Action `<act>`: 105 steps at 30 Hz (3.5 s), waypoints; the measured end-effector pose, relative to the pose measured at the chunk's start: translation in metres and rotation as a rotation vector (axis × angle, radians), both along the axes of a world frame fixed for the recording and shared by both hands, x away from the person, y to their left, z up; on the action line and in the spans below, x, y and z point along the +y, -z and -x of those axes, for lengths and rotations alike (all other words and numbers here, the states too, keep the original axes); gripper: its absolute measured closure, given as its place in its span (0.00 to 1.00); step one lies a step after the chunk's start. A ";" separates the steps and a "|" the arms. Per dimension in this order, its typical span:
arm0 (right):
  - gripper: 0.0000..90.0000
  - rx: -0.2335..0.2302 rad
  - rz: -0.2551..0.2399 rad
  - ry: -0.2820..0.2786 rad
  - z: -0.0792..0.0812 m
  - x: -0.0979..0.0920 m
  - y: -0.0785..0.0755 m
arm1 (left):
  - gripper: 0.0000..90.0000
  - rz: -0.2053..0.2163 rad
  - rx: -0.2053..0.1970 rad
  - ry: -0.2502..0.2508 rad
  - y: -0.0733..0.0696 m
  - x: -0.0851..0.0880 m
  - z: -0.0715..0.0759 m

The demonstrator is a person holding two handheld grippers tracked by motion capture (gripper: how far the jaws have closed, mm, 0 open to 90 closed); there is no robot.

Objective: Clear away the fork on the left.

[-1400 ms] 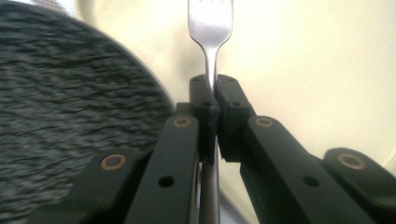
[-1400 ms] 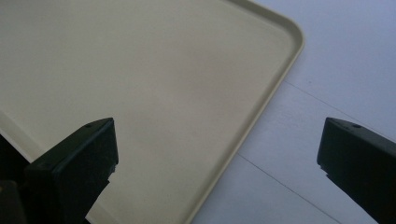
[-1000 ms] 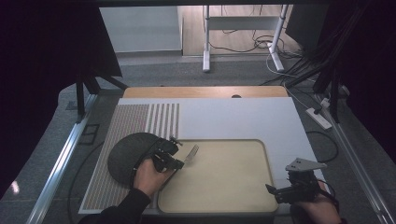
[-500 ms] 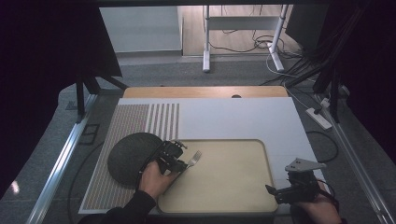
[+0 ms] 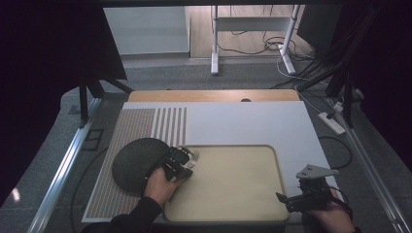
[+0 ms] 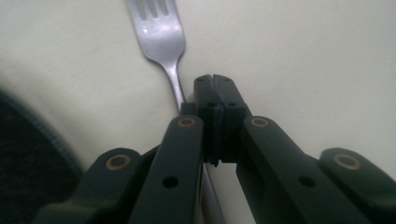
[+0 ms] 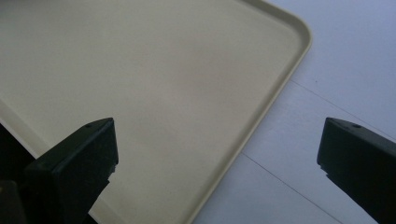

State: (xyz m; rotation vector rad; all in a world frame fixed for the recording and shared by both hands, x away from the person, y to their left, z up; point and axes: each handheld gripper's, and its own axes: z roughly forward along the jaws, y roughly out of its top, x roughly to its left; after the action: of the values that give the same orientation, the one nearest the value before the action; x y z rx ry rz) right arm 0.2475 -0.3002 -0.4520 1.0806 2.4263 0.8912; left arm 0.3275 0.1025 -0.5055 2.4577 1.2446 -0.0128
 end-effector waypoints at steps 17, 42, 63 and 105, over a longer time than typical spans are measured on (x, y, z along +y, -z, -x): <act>0.00 0.004 0.000 -0.002 0.000 0.000 0.000 | 0.89 0.010 0.001 -0.039 -0.002 0.022 -0.002; 0.00 0.005 0.003 -0.003 0.000 0.000 0.000 | 0.08 0.201 -0.126 0.025 -0.012 0.040 0.000; 0.00 0.005 0.004 -0.001 0.000 0.000 0.000 | 0.00 0.279 -0.215 0.049 -0.021 0.065 0.009; 0.00 -0.001 -0.011 0.003 0.000 0.000 0.000 | 0.00 0.281 -0.255 -0.092 -0.026 0.120 0.062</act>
State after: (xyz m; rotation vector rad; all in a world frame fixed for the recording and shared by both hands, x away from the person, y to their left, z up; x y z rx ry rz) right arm 0.2473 -0.3007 -0.4519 1.0869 2.4210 0.9053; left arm 0.2659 0.2228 -0.4799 2.0870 1.1561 0.1367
